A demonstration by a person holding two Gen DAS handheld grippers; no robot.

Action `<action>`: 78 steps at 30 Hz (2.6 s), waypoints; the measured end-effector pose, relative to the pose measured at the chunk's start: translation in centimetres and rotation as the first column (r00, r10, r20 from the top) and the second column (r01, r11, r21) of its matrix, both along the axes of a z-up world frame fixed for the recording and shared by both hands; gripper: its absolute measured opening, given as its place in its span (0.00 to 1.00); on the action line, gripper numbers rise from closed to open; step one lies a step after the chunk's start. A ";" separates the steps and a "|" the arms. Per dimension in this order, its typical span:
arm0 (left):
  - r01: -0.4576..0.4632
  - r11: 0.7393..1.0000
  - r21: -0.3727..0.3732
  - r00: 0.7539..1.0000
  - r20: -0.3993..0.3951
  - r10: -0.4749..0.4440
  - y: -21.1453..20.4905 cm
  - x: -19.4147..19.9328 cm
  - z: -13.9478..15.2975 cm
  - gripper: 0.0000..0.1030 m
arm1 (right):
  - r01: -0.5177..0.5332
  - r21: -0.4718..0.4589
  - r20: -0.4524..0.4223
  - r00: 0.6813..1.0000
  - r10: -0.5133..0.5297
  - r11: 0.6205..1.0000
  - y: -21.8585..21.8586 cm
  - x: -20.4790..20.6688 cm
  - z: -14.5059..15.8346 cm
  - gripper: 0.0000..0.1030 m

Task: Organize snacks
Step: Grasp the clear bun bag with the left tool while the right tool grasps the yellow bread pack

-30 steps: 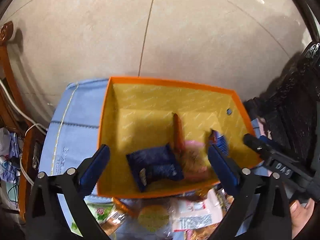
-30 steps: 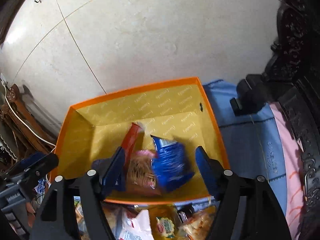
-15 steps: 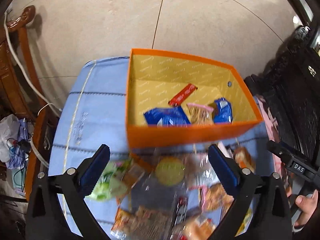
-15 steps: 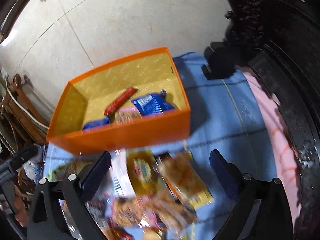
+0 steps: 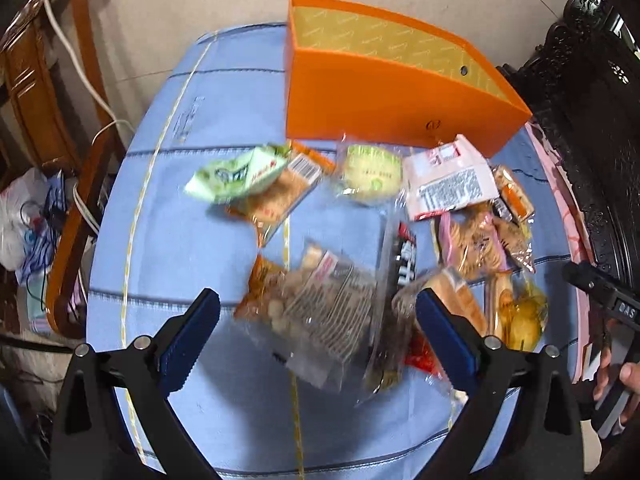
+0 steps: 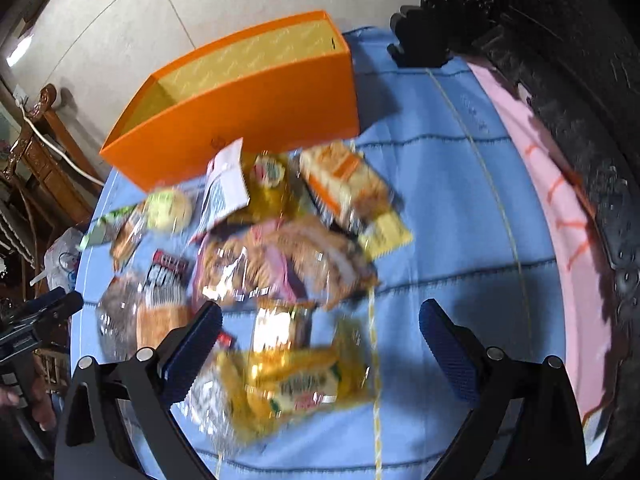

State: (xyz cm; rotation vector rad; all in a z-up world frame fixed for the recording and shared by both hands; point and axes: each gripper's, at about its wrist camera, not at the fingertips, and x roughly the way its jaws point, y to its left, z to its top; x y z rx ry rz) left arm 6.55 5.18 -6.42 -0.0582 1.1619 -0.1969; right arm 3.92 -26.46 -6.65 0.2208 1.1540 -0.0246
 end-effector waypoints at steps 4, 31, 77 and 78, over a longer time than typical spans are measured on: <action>0.002 1.000 -0.011 1.000 -0.017 -0.003 -0.1 -1.0 -0.8 0.93 | -0.007 0.001 -0.017 1.000 0.007 1.000 0.8 -1.2 0.0 0.96; 0.146 0.989 -0.014 0.983 -0.109 -0.147 -2.0 1.2 -3.9 0.63 | 0.099 0.010 -0.086 0.992 -0.097 0.995 -0.7 -5.4 -1.6 0.96; 0.080 0.976 -0.205 0.995 -0.037 -0.089 1.8 -1.2 1.3 0.23 | -0.090 -0.067 -0.188 0.979 0.076 0.994 3.0 -3.3 -4.3 0.96; 0.077 0.975 -0.209 0.995 -0.039 -0.087 1.8 -1.2 1.3 0.23 | -0.093 -0.056 -0.197 0.977 0.080 0.994 3.2 -3.0 -4.8 0.96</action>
